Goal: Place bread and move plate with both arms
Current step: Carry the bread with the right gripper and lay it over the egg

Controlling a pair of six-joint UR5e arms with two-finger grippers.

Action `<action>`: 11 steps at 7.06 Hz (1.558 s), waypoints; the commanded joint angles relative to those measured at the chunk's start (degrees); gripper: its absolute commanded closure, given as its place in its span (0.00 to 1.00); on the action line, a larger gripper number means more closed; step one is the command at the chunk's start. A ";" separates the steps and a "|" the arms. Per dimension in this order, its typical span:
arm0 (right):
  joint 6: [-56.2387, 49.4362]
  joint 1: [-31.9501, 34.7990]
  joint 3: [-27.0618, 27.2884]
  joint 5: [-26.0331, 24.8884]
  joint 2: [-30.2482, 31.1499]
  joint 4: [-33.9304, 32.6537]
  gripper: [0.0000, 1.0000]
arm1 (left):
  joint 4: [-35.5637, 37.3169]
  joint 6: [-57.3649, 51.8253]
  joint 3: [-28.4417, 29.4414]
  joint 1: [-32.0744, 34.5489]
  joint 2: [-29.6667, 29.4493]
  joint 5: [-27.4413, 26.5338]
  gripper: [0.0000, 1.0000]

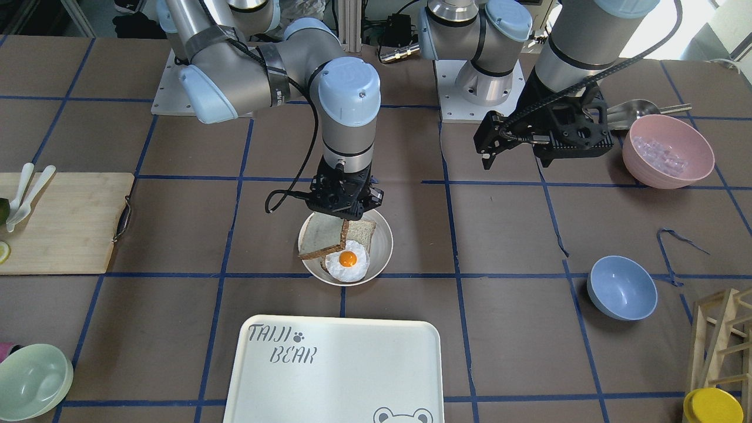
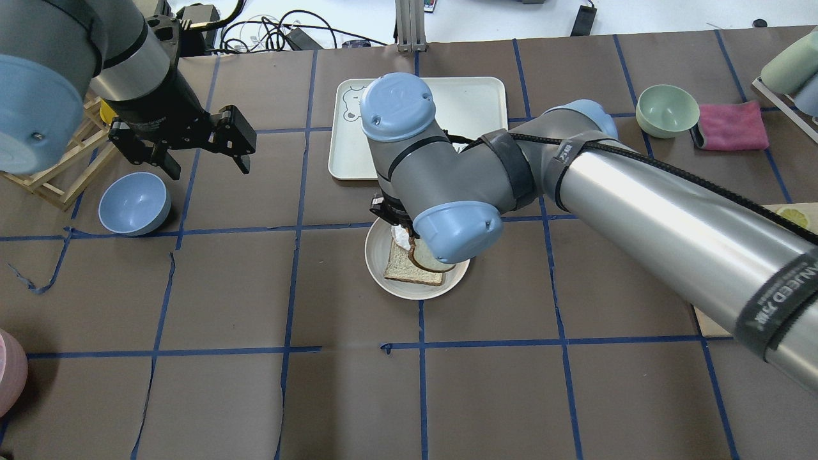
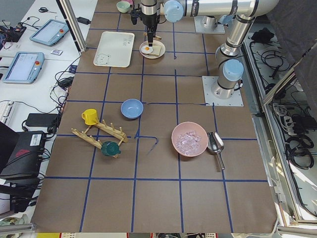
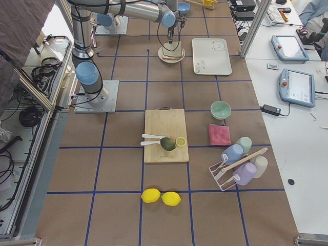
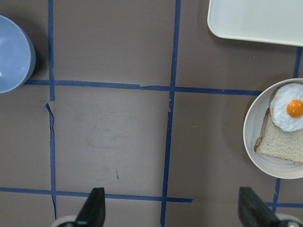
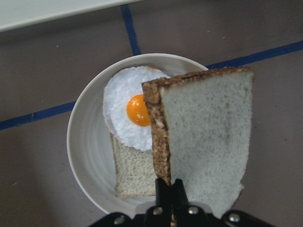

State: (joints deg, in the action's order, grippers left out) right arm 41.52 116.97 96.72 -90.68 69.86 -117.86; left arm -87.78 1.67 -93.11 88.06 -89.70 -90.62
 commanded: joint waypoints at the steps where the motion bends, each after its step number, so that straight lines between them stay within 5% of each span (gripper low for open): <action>1: 0.50 0.89 -0.57 1.65 -2.01 -2.19 1.00 | 0.07 0.00 0.04 -0.25 -0.03 0.01 0.00; 5: 0.67 0.89 -0.04 1.65 -2.72 -2.19 1.00 | 0.24 -0.44 -0.40 -0.34 -0.65 0.10 0.00; 6: 0.58 0.80 -0.22 1.04 -2.72 -3.33 0.73 | 0.16 -0.70 -0.58 -0.34 -0.74 0.10 0.00; 7: 0.93 0.80 1.00 0.86 -2.80 -9.69 0.01 | 0.15 -0.70 -0.49 -0.34 -1.00 0.36 0.00; 9: -3.94 -1.72 0.92 1.73 -2.02 -10.46 0.00 | 0.33 -0.70 -0.32 -0.34 -1.09 0.27 0.00; 11: -21.13 -11.27 1.18 1.65 0.87 -8.62 0.00 | 0.94 -0.70 -0.58 -0.78 -1.97 0.10 0.00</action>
State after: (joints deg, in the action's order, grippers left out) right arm 30.07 111.29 97.60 -89.09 68.96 -127.43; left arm -87.20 0.97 -93.62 87.56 -91.35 -90.44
